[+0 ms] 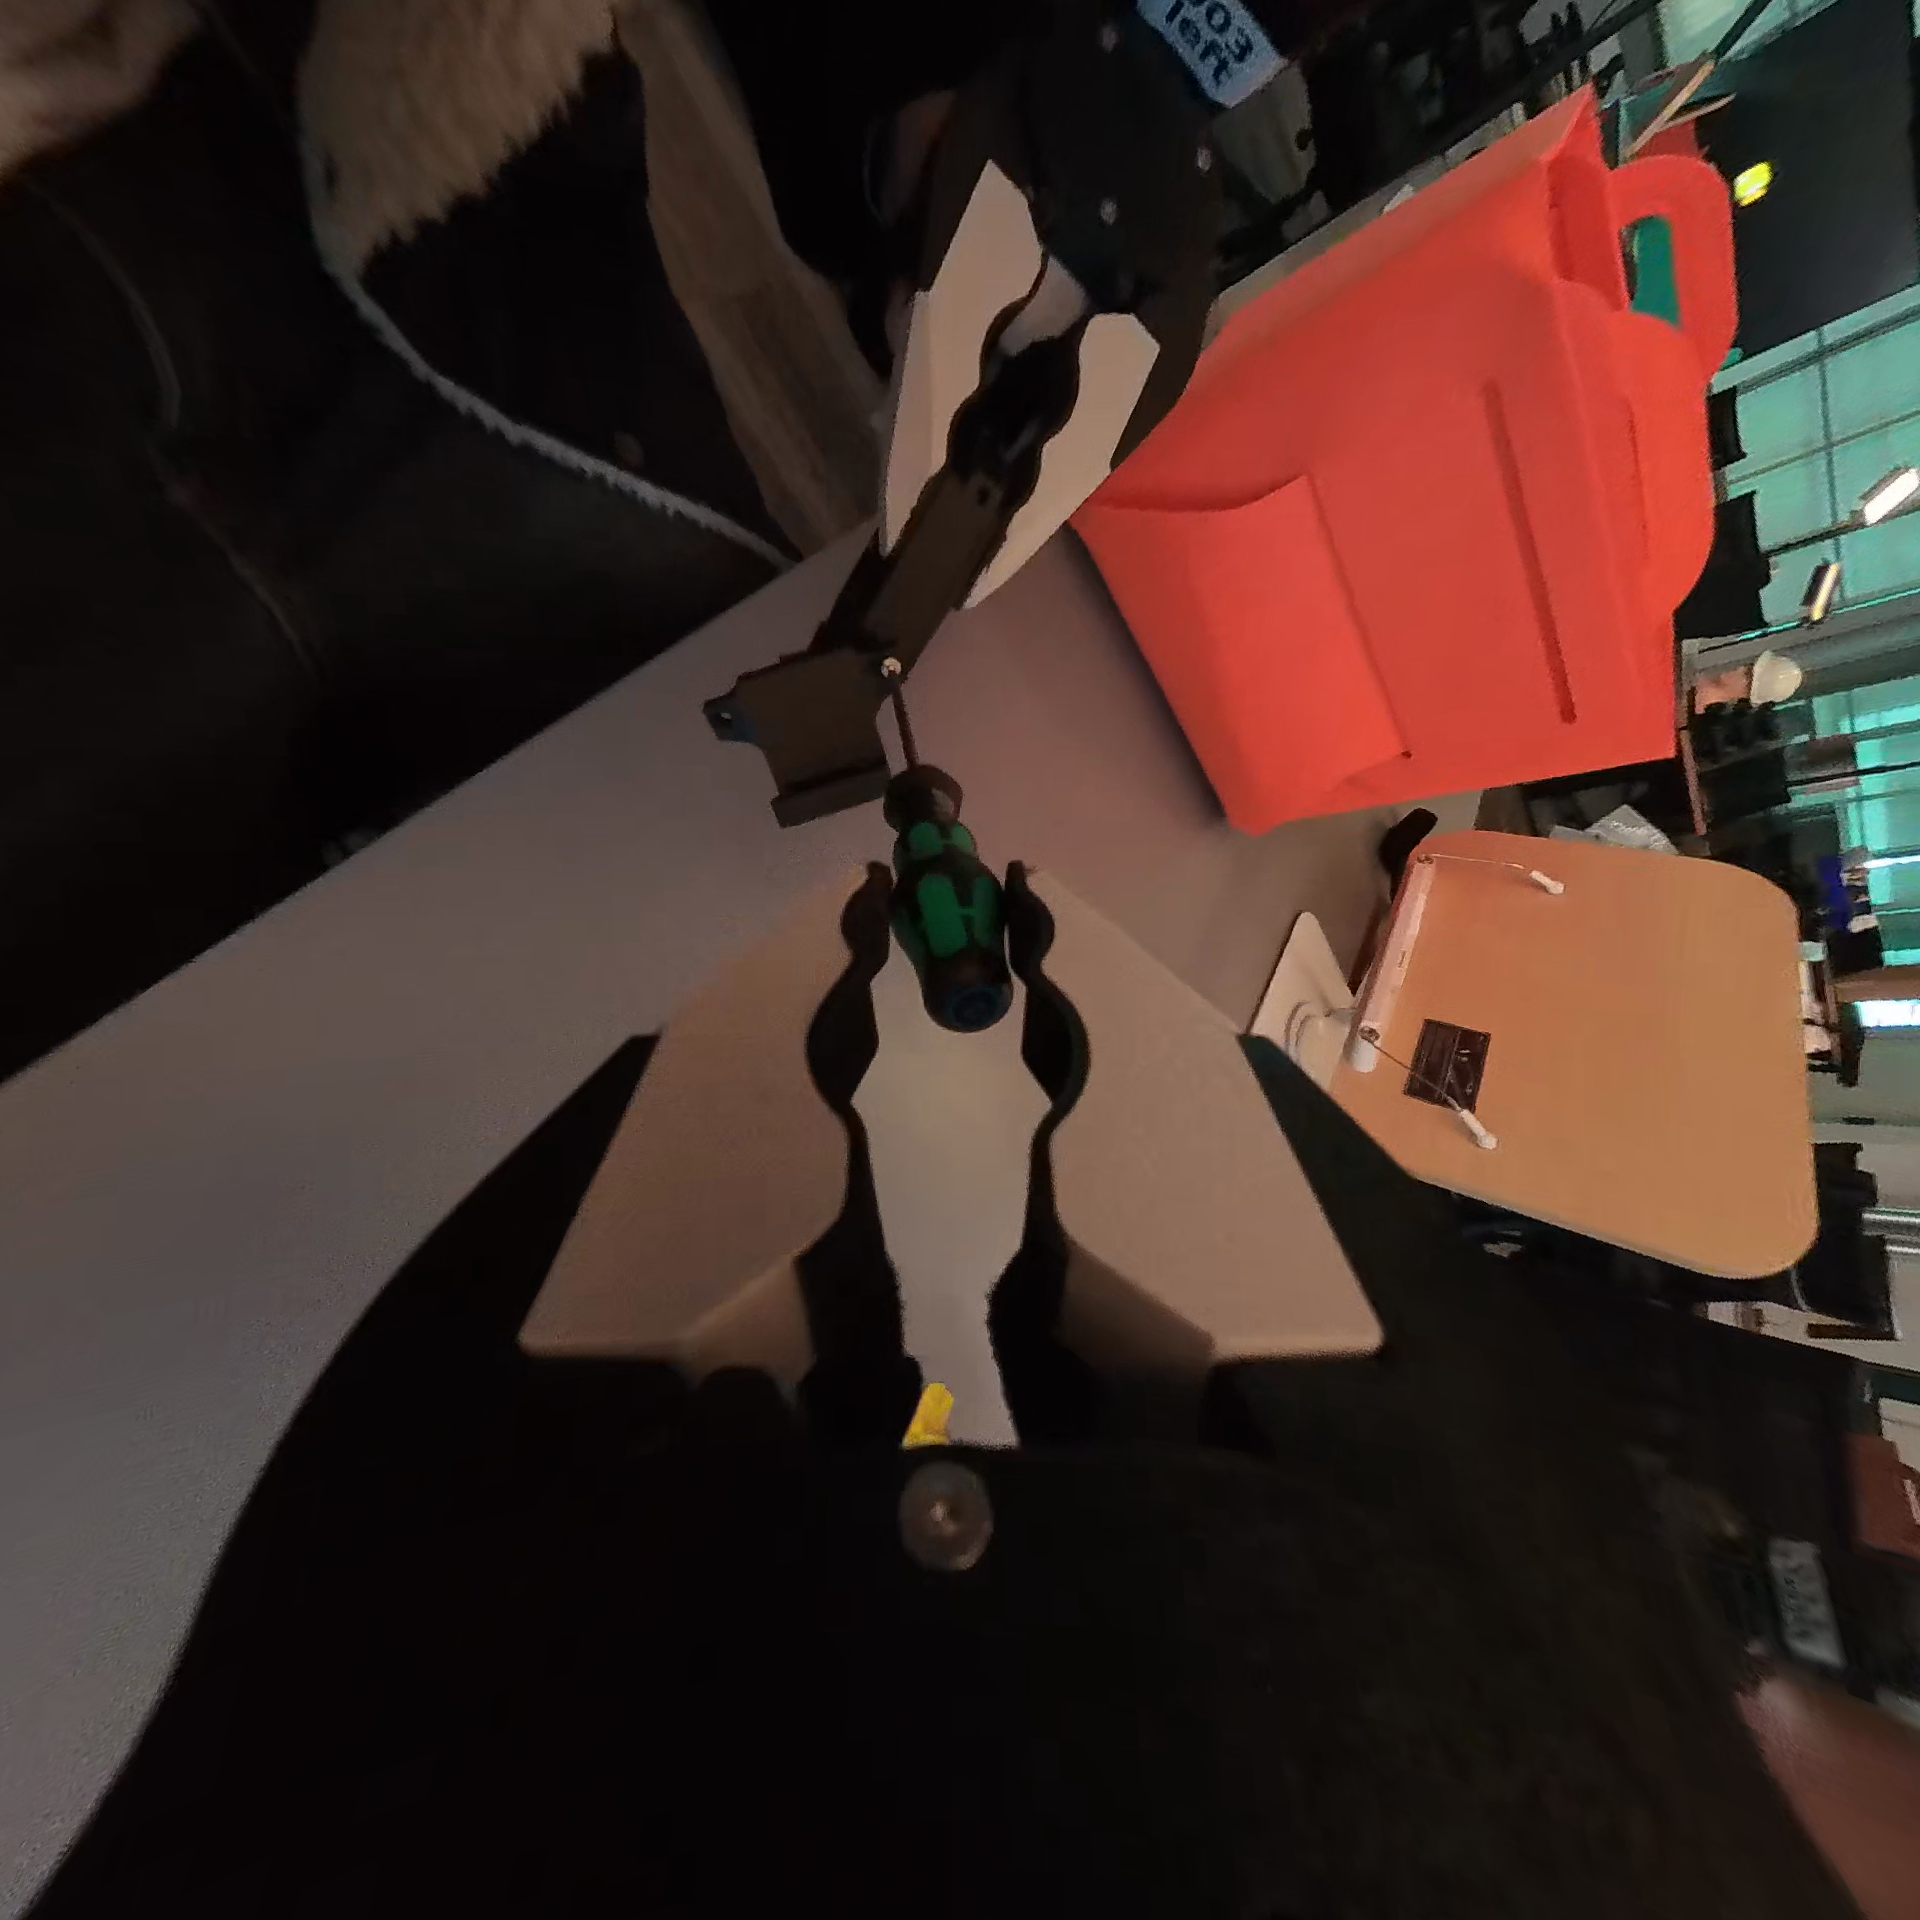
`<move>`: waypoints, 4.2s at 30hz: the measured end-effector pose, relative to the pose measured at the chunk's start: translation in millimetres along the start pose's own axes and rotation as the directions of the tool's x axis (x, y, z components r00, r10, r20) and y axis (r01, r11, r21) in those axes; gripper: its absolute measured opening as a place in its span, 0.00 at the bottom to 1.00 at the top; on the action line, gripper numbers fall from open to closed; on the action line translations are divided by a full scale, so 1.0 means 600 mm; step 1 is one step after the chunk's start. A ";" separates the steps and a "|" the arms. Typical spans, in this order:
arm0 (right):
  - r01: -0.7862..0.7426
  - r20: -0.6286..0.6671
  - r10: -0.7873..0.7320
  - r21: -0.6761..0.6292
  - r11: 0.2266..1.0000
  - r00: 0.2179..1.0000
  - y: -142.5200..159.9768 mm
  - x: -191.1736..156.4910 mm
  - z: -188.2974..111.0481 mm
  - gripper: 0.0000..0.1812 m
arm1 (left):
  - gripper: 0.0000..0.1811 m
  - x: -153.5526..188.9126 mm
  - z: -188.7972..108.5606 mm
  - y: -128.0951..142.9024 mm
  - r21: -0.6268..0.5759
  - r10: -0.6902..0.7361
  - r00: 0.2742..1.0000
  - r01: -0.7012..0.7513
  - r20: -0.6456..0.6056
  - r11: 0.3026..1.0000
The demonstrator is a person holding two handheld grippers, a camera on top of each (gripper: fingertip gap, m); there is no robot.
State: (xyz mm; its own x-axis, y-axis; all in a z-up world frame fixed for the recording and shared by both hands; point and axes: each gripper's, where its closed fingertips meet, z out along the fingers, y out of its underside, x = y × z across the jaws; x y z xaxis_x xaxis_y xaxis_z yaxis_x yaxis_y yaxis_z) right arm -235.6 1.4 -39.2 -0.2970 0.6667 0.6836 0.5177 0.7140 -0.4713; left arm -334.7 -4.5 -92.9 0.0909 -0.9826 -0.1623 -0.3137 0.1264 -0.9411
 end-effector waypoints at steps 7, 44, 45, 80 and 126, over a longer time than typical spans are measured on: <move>-0.799 0.130 0.804 -0.103 0.592 0.580 0.015 0.017 0.010 0.12 | 0.12 -0.014 0.000 0.007 -0.052 0.067 0.995 -0.063 0.077 0.997; -0.541 0.244 0.540 -0.070 0.838 0.805 0.053 0.008 0.033 0.12 | 0.12 -0.035 -0.011 0.017 -0.045 0.005 0.995 -0.001 0.097 0.999; -0.681 0.246 0.686 -0.118 0.723 0.685 0.053 0.008 0.034 0.12 | 0.12 -0.040 -0.010 0.019 -0.057 0.016 0.993 -0.010 0.116 0.998; -0.917 -0.136 0.928 0.160 0.366 0.347 0.050 -0.142 0.088 0.37 | 0.12 -0.058 0.004 0.067 -0.098 -0.077 0.988 0.090 0.133 0.991; -0.915 0.252 0.945 0.391 0.099 0.210 -0.145 0.035 0.114 0.11 | 0.12 0.014 -0.066 -0.142 0.440 -0.399 0.822 0.559 -0.406 0.703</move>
State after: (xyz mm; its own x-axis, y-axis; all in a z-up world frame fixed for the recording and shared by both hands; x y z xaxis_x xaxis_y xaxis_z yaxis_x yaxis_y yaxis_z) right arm -341.5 -31.8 -21.9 0.2245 0.8686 -0.4417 0.0093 -0.4552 -0.8903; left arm -344.4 -28.7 -2.2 -0.1843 -0.9135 0.3628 0.2460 -0.4002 -0.8828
